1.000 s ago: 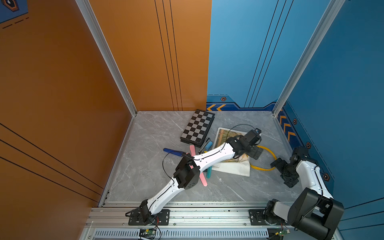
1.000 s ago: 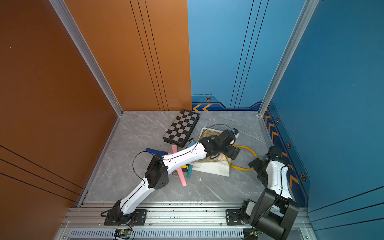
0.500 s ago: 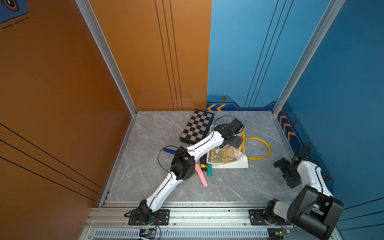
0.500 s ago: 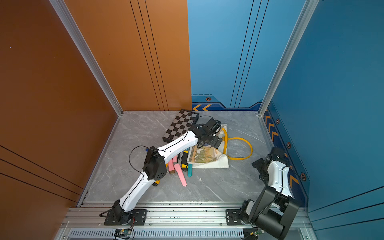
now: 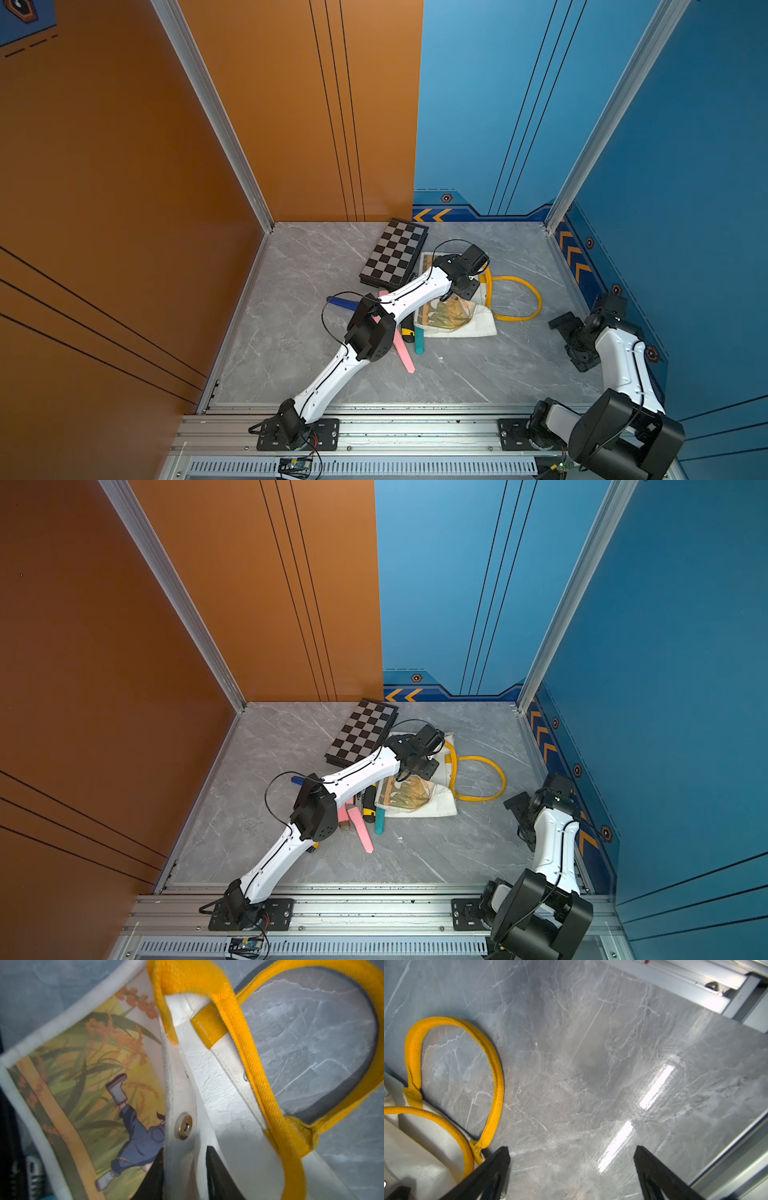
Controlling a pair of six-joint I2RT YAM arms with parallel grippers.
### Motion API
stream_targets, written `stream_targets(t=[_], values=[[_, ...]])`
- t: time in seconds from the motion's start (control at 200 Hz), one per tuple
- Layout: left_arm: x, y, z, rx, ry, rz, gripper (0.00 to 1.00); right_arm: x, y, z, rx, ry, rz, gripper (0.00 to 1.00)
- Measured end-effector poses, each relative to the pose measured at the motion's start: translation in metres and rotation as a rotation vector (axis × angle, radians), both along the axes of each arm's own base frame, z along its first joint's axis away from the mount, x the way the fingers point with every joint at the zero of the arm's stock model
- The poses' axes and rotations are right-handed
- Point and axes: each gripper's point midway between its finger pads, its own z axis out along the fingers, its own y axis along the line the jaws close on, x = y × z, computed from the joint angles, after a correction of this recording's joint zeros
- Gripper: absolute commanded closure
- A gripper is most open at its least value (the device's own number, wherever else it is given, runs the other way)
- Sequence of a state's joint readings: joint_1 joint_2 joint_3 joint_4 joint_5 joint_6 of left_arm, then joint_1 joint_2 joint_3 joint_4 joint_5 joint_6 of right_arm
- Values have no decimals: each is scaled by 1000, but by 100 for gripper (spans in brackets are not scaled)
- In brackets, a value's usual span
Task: Place the art knife into the pouch
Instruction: Open the pouch at the center of the board.
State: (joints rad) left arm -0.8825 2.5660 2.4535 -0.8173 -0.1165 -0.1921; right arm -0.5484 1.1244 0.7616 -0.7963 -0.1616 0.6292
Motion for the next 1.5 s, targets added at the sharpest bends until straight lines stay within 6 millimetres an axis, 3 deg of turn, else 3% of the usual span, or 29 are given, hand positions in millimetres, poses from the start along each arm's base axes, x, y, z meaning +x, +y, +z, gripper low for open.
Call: stream_targets(t=[0.205,0.34,0.47,0.646,0.761,0.841,0.986,1.096,1.176,1.281,1.501], values=[[-2,0,-2,-9,26,-20,100,16,8,8,43,-90,27,1],[-3,2,14,-22,17,-38,100,36,14,20,87,-200,48,0],[-7,6,66,-77,-23,-52,100,56,16,34,119,-307,51,0],[-9,31,163,-208,-103,-42,100,82,17,55,169,-455,50,0],[-13,55,197,-251,-125,-30,100,109,23,80,241,-618,68,0],[-15,68,200,-244,-123,-18,100,125,29,100,275,-715,105,0],[-15,75,183,-211,-94,-12,100,142,56,136,298,-805,231,0],[-16,73,177,-206,-78,-18,100,152,89,164,301,-857,357,0],[-17,71,174,-207,-70,-23,100,156,120,172,307,-856,455,0],[-16,70,170,-205,-64,-24,100,156,144,162,315,-815,515,3],[-16,69,164,-207,-43,-37,100,153,141,101,304,-654,459,7]])
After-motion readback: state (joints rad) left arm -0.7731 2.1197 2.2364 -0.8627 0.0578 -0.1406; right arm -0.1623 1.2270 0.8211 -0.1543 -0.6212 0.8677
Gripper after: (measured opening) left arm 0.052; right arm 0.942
